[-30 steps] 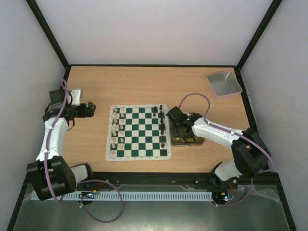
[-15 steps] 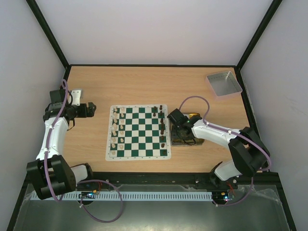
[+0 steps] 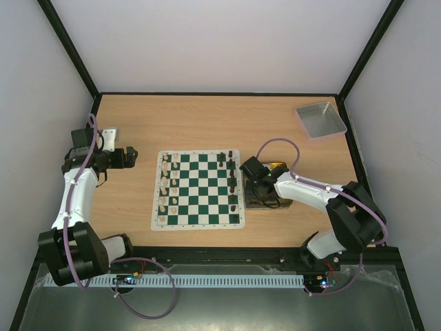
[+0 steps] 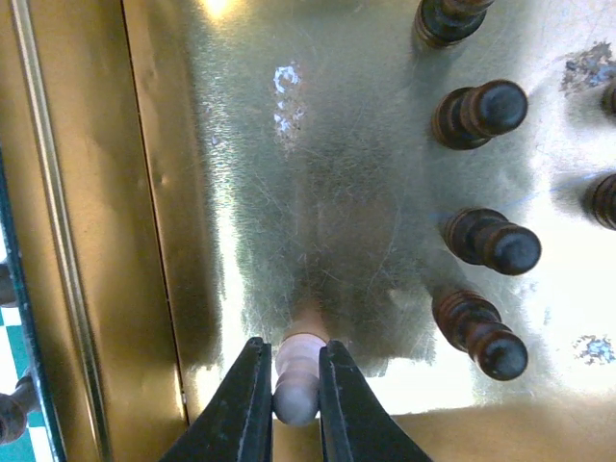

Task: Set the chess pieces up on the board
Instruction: Pick up the chess piece from the storage box, then place the chess piece on the chessboard.

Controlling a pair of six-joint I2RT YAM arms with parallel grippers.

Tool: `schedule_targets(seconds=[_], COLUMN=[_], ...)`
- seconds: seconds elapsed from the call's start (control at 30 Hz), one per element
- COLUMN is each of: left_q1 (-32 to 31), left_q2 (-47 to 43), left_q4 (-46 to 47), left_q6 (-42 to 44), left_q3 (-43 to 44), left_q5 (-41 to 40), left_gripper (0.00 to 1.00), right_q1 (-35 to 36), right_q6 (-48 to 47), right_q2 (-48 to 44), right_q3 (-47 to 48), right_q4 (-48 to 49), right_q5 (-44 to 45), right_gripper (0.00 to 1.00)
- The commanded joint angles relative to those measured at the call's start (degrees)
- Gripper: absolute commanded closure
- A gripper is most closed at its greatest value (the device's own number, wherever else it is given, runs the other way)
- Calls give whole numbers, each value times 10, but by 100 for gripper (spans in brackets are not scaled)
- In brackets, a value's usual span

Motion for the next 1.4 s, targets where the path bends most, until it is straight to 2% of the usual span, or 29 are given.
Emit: schedule_targets(seconds=[0.0,0.43,0.67,0.97,1.37], left_q1=[4,4,4,4,4], left_q2=[0,-1,-1,-2,-2], left_q4=[-12,-12,-12,-12,-12], left_q6=[4,3,3,3,2], left_q3=[-4,-4,-3,-2,-2], left_q5=[10,13,12,12,11], left_gripper=[1,1,1,1,1], right_q1=[-3,0,64,206,320], right_q6=[-6,-20,-2,51,64], right_q2=[-4,-42,-28,70,241], right_q3=[10,106,183,283,425], right_q4=[-23,-129,-166,-151,-133], right_q5=[18,62,73,42,-5], right_gripper=[91,94,94,94,93])
